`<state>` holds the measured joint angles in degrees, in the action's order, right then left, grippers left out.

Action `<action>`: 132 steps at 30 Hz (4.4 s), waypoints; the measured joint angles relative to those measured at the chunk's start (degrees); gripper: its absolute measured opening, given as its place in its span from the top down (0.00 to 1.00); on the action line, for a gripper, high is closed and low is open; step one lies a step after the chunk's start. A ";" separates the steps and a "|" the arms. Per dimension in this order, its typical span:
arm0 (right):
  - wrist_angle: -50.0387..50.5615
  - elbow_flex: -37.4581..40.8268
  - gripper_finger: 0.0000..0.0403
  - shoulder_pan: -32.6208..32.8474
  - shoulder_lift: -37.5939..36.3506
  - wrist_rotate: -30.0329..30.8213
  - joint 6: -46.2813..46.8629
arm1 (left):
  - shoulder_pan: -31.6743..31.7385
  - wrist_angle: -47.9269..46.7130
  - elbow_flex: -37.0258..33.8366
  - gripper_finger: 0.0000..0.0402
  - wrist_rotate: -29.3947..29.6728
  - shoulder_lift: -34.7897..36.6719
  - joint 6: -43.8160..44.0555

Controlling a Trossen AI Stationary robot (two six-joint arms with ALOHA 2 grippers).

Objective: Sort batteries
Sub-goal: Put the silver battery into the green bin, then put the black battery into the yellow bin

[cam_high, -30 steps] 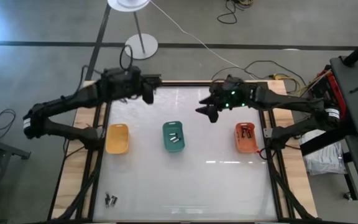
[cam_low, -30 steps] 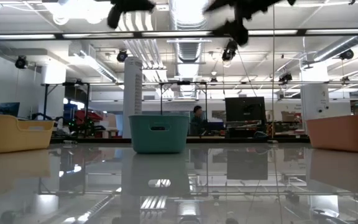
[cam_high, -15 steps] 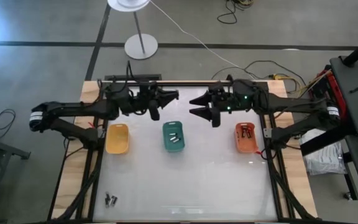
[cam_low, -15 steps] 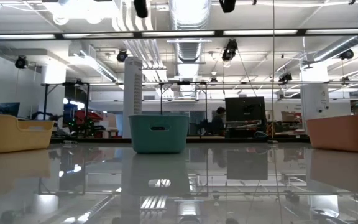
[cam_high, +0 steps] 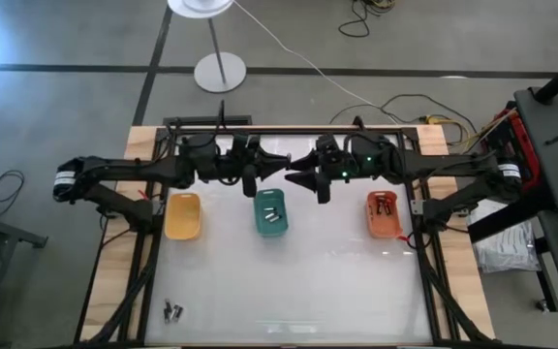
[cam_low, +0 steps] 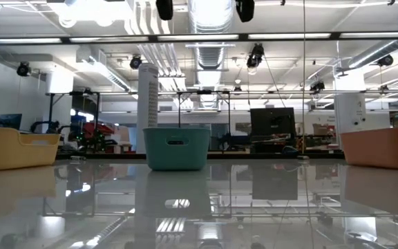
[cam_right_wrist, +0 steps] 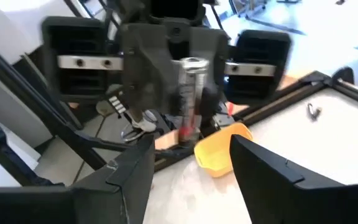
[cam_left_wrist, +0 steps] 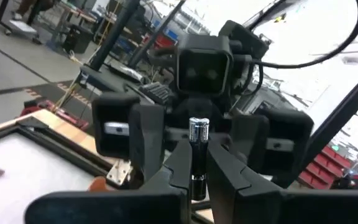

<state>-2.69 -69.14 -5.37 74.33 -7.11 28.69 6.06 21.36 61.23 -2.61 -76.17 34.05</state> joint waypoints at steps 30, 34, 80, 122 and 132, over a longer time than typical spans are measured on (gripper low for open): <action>44.97 -5.00 0.56 5.10 -12.97 8.51 4.82 | -0.53 -51.91 7.78 0.98 3.44 -25.01 -29.10; 45.08 -6.94 0.55 7.32 -13.08 11.12 5.32 | 0.34 -53.58 10.23 0.98 4.88 -29.86 -34.01; 59.74 -0.72 0.49 -45.58 17.62 8.15 -4.01 | -0.56 -58.44 16.02 0.42 17.48 -15.38 -28.92; 45.28 -0.57 0.95 -52.04 26.27 8.87 -15.28 | -2.24 -47.34 11.67 0.58 5.19 2.67 -20.90; 37.69 2.78 0.95 -35.97 2.25 -2.90 -5.21 | 0.48 -18.48 -10.67 0.62 -0.41 14.98 -13.22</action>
<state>35.00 -66.37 -41.34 76.59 -10.01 23.48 6.54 2.88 50.56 -3.03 -61.19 20.84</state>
